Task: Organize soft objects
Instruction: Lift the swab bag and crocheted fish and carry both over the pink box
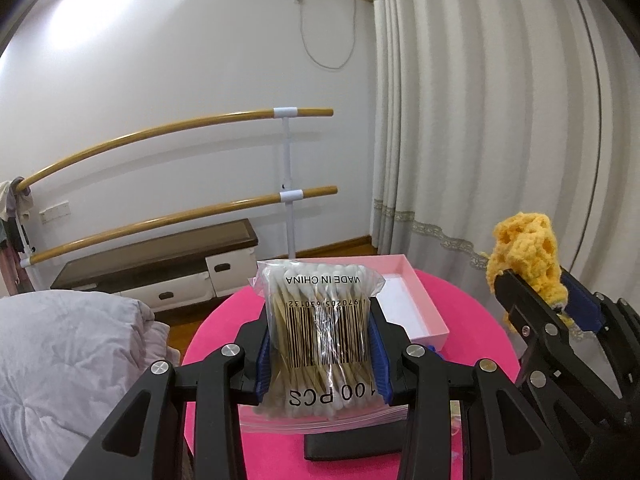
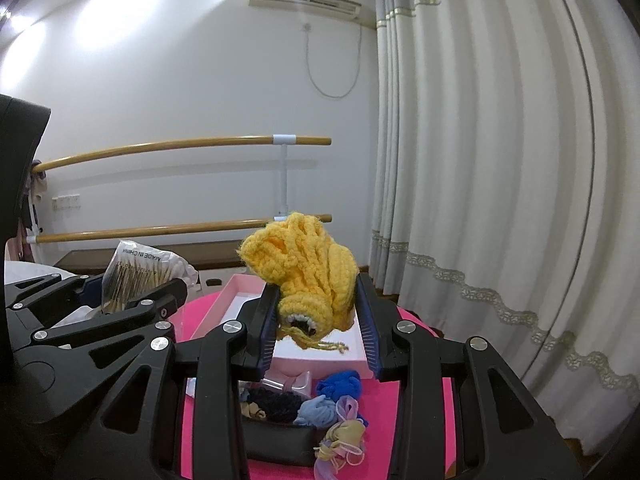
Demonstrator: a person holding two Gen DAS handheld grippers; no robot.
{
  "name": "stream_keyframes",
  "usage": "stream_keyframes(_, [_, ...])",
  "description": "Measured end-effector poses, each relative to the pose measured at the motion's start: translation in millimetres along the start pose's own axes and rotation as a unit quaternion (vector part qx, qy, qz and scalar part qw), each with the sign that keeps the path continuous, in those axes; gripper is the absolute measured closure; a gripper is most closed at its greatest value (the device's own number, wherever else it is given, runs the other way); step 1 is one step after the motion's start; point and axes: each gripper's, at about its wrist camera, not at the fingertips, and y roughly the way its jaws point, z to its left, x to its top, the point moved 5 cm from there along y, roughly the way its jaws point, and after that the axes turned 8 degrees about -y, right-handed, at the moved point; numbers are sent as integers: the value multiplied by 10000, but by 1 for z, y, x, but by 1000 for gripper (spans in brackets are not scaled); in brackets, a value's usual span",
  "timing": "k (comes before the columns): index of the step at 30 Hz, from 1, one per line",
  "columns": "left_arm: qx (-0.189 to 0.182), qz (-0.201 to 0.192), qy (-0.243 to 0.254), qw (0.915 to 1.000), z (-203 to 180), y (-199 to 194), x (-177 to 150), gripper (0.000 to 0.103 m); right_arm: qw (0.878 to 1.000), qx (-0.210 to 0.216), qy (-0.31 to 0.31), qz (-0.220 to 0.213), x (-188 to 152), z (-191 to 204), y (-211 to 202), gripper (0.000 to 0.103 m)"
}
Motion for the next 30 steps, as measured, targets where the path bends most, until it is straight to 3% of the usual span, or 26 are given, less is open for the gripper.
stream_keyframes(20, [52, 113, 41, 9999, -20, 44, 18, 66, 9998, 88, 85, 183, 8, -7, 25, 69])
stream_keyframes(30, [105, 443, 63, 9989, -29, 126, 52, 66, 9985, 210, 147, 478, 13, -18, 91, 69])
